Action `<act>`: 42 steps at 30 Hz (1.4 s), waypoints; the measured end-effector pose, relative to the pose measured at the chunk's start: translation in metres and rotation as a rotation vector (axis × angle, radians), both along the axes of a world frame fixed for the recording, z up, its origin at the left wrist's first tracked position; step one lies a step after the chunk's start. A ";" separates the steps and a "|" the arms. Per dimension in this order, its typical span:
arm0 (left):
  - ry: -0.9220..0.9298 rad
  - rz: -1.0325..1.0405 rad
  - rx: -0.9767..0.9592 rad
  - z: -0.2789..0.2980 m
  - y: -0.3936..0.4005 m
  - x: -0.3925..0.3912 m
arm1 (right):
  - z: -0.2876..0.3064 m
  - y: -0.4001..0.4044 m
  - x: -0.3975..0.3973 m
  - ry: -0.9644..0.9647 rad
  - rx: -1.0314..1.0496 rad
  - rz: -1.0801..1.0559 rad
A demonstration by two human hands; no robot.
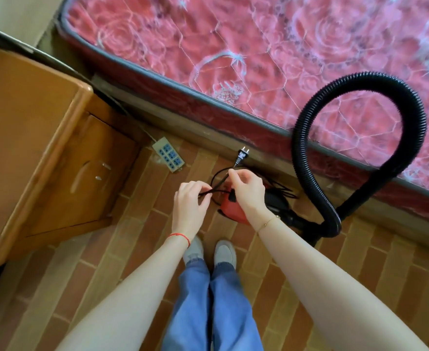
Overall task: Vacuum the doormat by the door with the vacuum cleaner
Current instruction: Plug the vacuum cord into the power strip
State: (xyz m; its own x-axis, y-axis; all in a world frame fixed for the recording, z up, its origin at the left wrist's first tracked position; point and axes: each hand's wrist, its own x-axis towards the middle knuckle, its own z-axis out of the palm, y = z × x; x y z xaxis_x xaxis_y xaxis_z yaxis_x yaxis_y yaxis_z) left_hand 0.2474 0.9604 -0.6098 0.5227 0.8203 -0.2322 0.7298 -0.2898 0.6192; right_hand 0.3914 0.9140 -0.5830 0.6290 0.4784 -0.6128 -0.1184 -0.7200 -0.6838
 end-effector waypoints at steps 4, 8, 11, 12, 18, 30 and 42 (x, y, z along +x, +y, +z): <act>-0.044 -0.005 0.009 -0.011 0.019 -0.013 | -0.022 0.035 -0.006 0.126 0.028 0.048; -0.034 0.117 0.024 -0.035 0.049 -0.027 | -0.043 0.078 -0.007 0.129 0.004 0.138; -0.002 0.257 0.001 -0.064 0.076 -0.040 | -0.063 0.111 -0.004 0.029 -0.051 0.259; 0.021 0.285 -0.008 -0.074 0.085 -0.044 | -0.070 0.121 -0.004 0.019 -0.053 0.300; 0.170 0.318 -0.077 -0.140 0.123 -0.067 | -0.128 0.168 -0.013 0.025 -0.091 0.543; 0.211 0.284 -0.209 -0.296 0.162 -0.090 | -0.262 0.218 -0.047 -0.420 -0.222 0.990; 0.209 0.184 -0.068 -0.390 0.177 -0.089 | -0.331 0.248 -0.069 -0.794 -0.199 1.344</act>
State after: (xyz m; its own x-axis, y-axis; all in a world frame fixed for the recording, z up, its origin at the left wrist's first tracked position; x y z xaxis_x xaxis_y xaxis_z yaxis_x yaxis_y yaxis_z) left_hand 0.1584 1.1377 -0.9996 0.3014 0.8757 -0.3772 0.8802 -0.1034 0.4632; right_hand 0.3223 1.1615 -0.9135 0.0057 0.8855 -0.4647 0.9864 -0.0812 -0.1426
